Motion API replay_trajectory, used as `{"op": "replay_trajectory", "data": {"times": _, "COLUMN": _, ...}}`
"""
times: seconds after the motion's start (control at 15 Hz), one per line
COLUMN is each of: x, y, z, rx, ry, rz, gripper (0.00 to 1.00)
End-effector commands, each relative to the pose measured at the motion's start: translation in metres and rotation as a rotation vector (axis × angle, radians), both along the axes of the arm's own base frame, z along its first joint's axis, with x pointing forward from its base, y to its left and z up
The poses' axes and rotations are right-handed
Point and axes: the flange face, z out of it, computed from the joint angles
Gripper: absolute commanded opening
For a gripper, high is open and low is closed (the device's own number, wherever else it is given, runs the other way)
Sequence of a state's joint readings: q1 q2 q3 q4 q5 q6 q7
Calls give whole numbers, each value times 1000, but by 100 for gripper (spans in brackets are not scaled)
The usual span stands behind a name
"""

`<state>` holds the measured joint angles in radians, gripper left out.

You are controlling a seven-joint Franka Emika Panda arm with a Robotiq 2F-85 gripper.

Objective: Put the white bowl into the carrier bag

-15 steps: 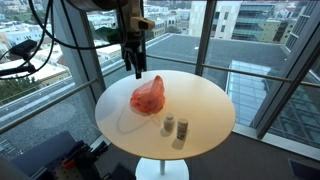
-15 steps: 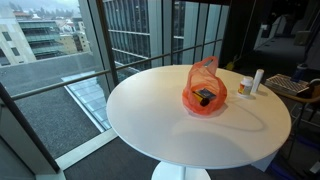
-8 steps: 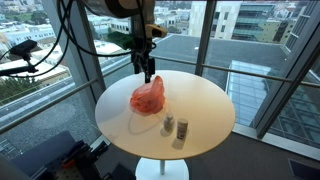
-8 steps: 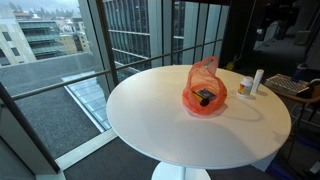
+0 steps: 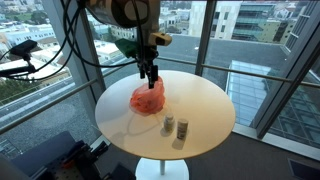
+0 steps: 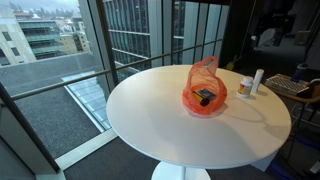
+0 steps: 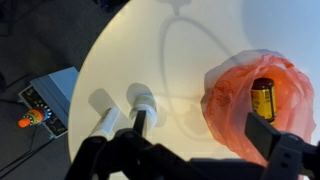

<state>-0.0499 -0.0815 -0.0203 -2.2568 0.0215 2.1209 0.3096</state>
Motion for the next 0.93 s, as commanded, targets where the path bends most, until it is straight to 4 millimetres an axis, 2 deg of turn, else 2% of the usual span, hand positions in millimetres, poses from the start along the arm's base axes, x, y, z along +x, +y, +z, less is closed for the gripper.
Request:
{"op": "replay_trajectory", "data": {"times": 0.0, "x": 12, "y": -15, "z": -19, "rx": -12, "ry": -31, "rz": -15, "gripper": 100}}
{"op": "replay_trajectory", "data": {"times": 0.4, "x": 27, "y": -27, "z": -56, "rx": -34, "ry": -30, "rz": 162, "gripper": 100}}
{"op": "replay_trajectory", "data": {"times": 0.53, "x": 21, "y": -22, "z": -56, "rx": -21, "ry": -19, "rz": 122, "gripper": 100}}
{"op": "replay_trajectory", "data": {"times": 0.87, "x": 30, "y": -29, "z": -66, "rx": -25, "ry": -69, "rz": 125, "gripper": 100}}
